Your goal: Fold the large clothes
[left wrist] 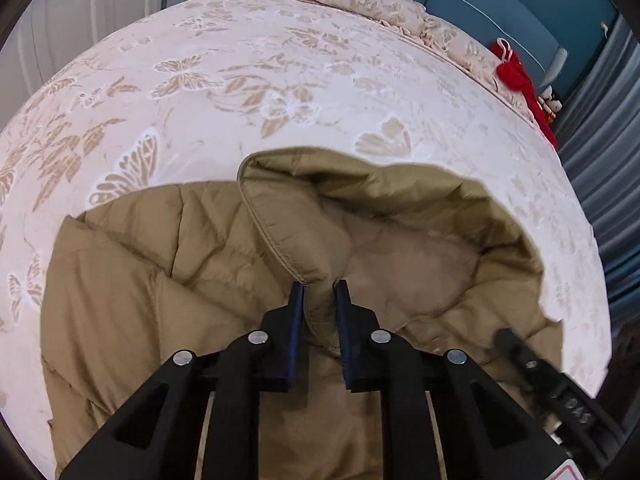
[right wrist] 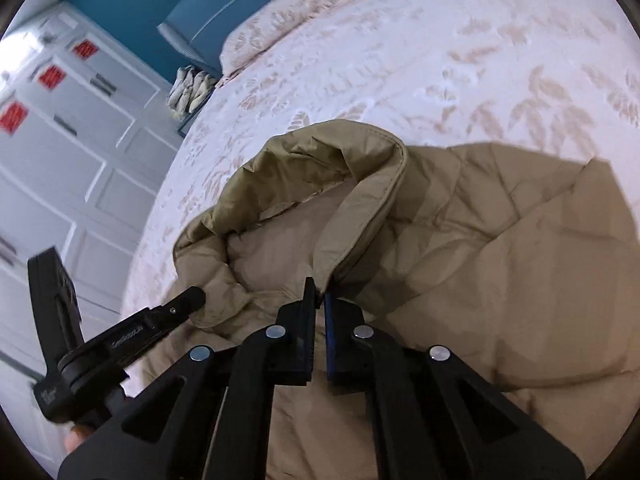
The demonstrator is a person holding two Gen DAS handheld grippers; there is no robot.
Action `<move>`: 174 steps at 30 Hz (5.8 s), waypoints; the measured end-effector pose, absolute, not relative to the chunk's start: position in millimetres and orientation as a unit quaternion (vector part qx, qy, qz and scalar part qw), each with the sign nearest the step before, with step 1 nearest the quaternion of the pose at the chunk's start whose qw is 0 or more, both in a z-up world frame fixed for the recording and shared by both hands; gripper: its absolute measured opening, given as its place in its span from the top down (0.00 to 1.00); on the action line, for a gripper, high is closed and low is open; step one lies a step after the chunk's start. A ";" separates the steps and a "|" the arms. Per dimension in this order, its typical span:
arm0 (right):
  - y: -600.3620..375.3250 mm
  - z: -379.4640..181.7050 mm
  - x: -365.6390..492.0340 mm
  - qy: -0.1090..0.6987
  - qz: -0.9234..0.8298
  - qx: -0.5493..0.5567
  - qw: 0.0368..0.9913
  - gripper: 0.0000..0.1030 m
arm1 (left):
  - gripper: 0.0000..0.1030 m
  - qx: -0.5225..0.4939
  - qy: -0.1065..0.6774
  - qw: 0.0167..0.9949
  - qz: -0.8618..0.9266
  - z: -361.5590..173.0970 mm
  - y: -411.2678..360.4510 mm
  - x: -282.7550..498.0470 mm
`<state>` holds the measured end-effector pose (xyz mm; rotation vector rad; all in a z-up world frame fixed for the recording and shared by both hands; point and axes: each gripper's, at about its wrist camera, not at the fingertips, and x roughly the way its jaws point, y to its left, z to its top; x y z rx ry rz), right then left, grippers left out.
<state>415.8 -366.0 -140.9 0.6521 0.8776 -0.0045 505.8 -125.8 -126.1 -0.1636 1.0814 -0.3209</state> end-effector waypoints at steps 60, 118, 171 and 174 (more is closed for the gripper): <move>-356.1 -146.3 479.1 0.470 -0.044 0.120 0.873 0.90 | 0.61 0.069 0.474 0.867 -0.134 -150.1 -150.5 543.0; -341.5 -180.5 471.3 0.415 -0.069 0.097 0.902 0.91 | 0.61 0.117 0.389 0.909 -0.089 -176.6 -170.5 525.6; -341.6 -106.8 -44.7 0.430 -0.101 0.312 0.841 0.98 | 0.99 -0.121 0.532 0.822 -0.160 -111.4 132.5 167.2; -332.2 -72.6 -56.0 0.419 -0.074 0.278 0.861 0.98 | 0.99 -0.112 0.510 0.832 -0.186 -72.6 138.2 147.0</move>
